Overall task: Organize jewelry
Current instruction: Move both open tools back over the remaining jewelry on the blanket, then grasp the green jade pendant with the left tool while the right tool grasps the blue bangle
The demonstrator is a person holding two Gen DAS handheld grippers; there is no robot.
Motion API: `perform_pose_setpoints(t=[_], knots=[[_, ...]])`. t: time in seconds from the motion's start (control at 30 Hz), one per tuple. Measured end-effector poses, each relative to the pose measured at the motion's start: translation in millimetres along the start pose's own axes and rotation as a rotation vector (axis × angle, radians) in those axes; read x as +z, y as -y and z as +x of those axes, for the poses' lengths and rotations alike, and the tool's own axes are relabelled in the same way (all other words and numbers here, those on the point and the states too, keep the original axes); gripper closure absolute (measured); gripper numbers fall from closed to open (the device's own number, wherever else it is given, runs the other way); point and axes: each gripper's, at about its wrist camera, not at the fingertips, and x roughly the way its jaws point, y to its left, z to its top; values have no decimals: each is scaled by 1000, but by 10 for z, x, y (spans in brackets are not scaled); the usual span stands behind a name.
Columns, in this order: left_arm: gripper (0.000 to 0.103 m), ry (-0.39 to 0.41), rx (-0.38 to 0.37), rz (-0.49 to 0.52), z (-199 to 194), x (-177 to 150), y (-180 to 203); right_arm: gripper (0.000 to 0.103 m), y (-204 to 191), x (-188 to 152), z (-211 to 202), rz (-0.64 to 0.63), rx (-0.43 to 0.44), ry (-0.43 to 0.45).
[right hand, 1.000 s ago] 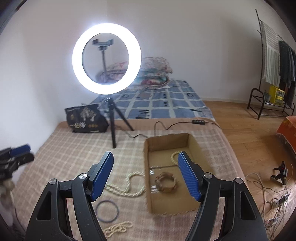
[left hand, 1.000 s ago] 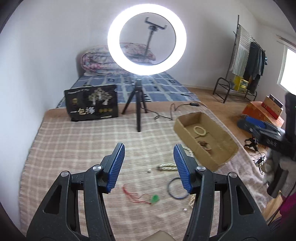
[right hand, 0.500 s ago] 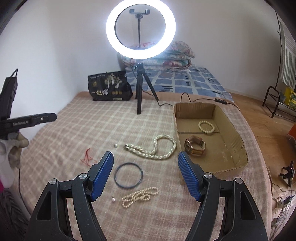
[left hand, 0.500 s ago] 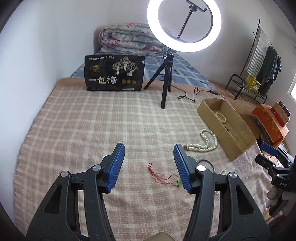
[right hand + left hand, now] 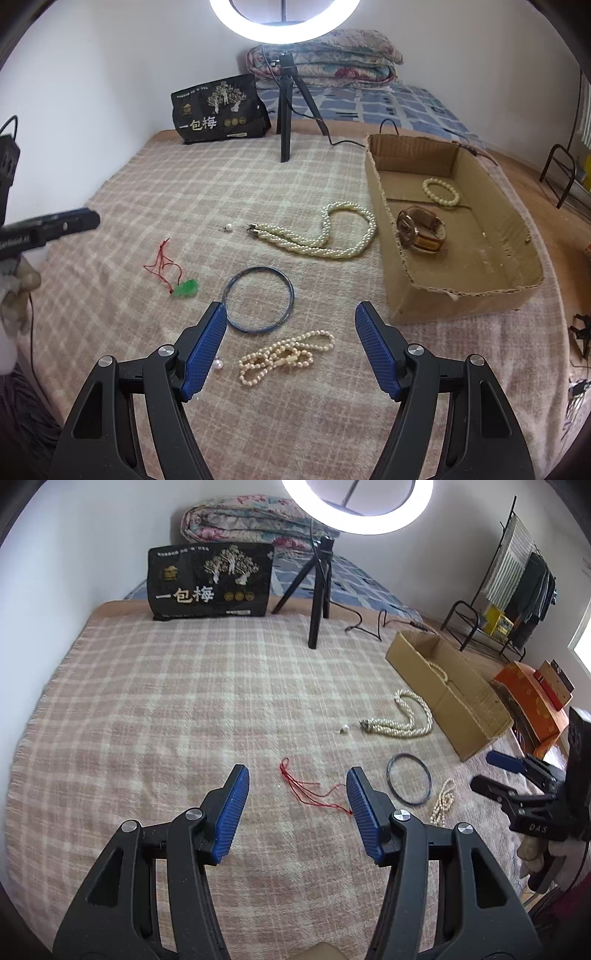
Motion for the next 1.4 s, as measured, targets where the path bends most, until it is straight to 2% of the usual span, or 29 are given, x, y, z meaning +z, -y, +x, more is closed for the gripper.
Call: perform_pose_setpoints(t=[0.23, 0.3, 0.43, 0.5, 0.53, 0.63, 0.7, 0.83, 0.93, 1.23, 1.4], knots=[[47, -58, -22, 86, 254, -160, 241, 32, -39, 50, 324, -17, 6, -53], [47, -66, -36, 128, 312, -177, 329, 42, -30, 60, 401, -15, 3, -70], [47, -86, -59, 208, 453, -191, 472, 47, 13, 53, 520, 1, 18, -95], [47, -102, -65, 235, 531, -206, 522, 59, 22, 46, 569, 1, 27, -108], [47, -112, -75, 249, 571, -212, 548, 62, 25, 41, 597, 2, 33, -117], [47, -133, -88, 281, 659, -243, 612, 63, 24, 47, 655, 2, 41, -127], [47, -146, -93, 299, 721, -254, 645, 69, 10, 58, 689, -4, 45, -133], [47, -157, -79, 337, 811, -284, 683, 71, -27, 67, 764, -26, 20, -147], [60, -172, -77, 366, 867, -319, 720, 73, -35, 83, 800, -28, 9, -148], [60, -186, -48, 389, 1009, -325, 711, 76, -30, 80, 830, -36, -2, -149], [73, -189, -48, 375, 1062, -300, 702, 78, -54, 71, 833, -50, -13, -148]])
